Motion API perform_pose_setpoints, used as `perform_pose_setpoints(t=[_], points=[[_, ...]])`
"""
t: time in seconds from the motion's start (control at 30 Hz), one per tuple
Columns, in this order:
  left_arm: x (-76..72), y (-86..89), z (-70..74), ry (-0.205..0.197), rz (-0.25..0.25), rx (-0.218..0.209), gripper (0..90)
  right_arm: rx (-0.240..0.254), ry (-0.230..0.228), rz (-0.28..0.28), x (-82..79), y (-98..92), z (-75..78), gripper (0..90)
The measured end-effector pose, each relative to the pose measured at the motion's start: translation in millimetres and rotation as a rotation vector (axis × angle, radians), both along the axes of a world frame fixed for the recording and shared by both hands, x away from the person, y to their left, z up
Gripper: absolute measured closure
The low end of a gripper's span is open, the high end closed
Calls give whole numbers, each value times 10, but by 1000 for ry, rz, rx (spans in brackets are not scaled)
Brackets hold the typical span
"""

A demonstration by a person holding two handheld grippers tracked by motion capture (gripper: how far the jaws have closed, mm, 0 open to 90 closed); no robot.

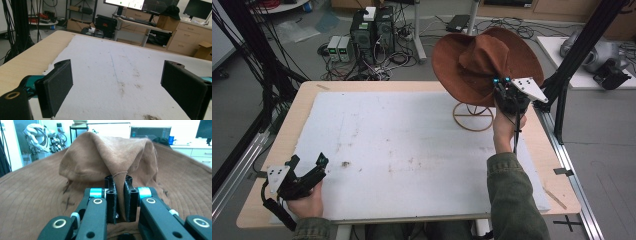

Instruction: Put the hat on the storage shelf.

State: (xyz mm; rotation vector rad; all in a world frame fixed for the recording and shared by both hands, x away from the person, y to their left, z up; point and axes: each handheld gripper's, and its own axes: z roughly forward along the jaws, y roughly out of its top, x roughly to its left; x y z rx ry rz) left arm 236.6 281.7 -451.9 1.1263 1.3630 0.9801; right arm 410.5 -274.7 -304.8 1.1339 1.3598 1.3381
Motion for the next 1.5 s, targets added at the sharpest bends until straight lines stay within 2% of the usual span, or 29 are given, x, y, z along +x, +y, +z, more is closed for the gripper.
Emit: perform_pose_setpoints(t=[0.1,0.2,0.27,0.3,0.33,0.37,0.4,0.43,0.47,0.53,0.67,0.73,0.8,0.83,0.9,0.93,1.0,1.03,1.07,1.1,1.13,1.2,1.33,1.43,1.5], points=[[-1,-1,0,0,0,1,109,-16,1,3,-1,-6,0,812],[-3,-1,0,-1,0,1,109,-12,-4,14,-12,-7,9,701],[-3,0,0,-1,0,1,109,-4,4,7,-11,1,9,543],[-3,0,0,-1,0,0,109,-3,6,9,-5,1,5,496],[-5,1,1,-2,-1,0,109,0,19,27,-7,7,5,357],[-5,1,0,-2,0,0,109,-10,10,22,-13,14,11,296],[-5,3,1,-2,0,-1,109,-10,10,22,-13,14,11,296],[-4,3,0,-3,1,-2,109,-16,4,22,-26,21,20,256],[-5,5,0,-2,0,-1,109,-15,-15,27,-53,24,40,136],[-5,6,0,-2,1,-2,109,-13,-21,19,-66,25,47,100],[-6,0,4,-4,-1,3,109,10,-38,37,-163,-32,98,99],[-12,-17,14,-13,3,23,109,10,-45,29,-192,-44,108,99],[-21,-41,35,-28,2,49,110,-4,-79,-6,-317,-73,136,99],[-24,-55,44,-35,1,58,110,-4,-79,-6,-317,-73,136,99],[-30,-82,56,-40,-5,67,110,-2,-94,-22,-452,-109,160,100],[-29,-93,58,-42,-7,71,110,-2,-94,-22,-452,-109,160,100],[-32,-116,65,-45,-11,80,110,11,-79,-31,-595,-150,166,100],[-35,-123,70,-48,-11,91,110,11,-79,-31,-595,-150,166,100],[-40,-132,80,-51,-13,97,110,24,-88,-42,-701,-189,159,100],[-46,-143,92,-56,-15,104,110,24,-88,-42,-701,-189,159,100],[-57,-155,106,-64,-15,110,110,18,-96,-68,-800,-224,141,100],[-65,-161,115,-68,-16,117,110,20,-93,-73,-829,-233,133,100],[-69,-159,117,-73,-11,113,110,24,-84,-90,-1013,-266,28,100],[-74,-138,113,-71,0,112,110,17,-77,-81,-1084,-257,-42,100],[-78,-126,114,-73,3,102,110,29,-74,-73,-1159,-249,-122,100]])
